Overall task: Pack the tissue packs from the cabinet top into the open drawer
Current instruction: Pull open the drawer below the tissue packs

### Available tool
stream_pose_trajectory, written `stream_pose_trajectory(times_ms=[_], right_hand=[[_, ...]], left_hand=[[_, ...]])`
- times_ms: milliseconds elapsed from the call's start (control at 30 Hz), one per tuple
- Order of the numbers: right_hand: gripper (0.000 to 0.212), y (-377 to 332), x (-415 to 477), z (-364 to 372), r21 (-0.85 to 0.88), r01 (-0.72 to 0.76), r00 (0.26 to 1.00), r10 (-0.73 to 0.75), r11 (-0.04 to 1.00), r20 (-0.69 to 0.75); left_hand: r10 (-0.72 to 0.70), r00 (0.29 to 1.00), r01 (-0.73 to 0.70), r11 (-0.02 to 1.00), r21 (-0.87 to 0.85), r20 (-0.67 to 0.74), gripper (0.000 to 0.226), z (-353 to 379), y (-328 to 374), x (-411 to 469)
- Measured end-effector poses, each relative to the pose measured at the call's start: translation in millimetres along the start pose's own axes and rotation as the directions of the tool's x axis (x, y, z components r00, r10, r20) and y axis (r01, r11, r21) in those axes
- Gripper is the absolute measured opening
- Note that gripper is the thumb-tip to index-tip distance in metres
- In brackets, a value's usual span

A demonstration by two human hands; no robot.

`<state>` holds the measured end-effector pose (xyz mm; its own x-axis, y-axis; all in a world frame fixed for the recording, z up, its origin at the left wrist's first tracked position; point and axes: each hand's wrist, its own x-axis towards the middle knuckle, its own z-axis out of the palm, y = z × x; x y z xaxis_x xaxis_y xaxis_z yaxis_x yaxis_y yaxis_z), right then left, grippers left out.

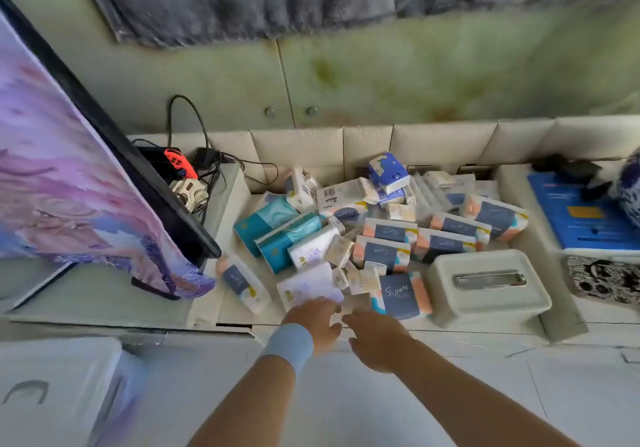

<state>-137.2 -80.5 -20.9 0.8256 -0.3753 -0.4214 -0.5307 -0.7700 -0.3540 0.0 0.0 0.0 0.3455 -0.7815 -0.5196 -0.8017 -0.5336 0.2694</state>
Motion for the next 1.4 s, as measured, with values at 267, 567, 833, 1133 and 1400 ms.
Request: stream_pose_trajectory(times_ms=[267, 567, 833, 1133, 1400], right_hand=[[0.061, 3.2, 11.0, 65.3, -0.239, -0.046, 0.981, -0.002, 0.970, -0.196], [0.057, -21.9, -14.5, 67.9, -0.206, -0.170, 0.985, 0.164, 0.964, -0.049], [0.031, -23.7, -46.6, 84.5, 0.161, -0.215, 0.976, 0.205, 0.963, 0.075], [0.037, -38.6, -89.4, 117.1, 0.147, -0.201, 0.967, 0.173, 0.968, 0.186], [0.042, -48.8, -102.4, 137.7, 0.177, -0.296, 0.840, 0.167, 0.939, 0.517]], left_hand=[[0.100, 0.982, -0.089, 0.993, 0.078, -0.158, 0.029, 57.8, -14.5, 7.7], [0.149, 0.982, -0.115, 0.958, 0.262, -0.114, 0.050, 84.1, -37.4, -31.9], [-0.038, 0.988, 0.010, 0.983, 0.184, 0.148, 0.048, 90.9, -35.5, -68.7], [-0.163, 0.896, 0.118, 0.984, 0.133, 0.412, 0.036, 114.3, -19.2, -100.1], [-0.127, 0.889, 0.094, 0.991, 0.095, 0.439, 0.042, 116.5, -27.9, -121.9]])
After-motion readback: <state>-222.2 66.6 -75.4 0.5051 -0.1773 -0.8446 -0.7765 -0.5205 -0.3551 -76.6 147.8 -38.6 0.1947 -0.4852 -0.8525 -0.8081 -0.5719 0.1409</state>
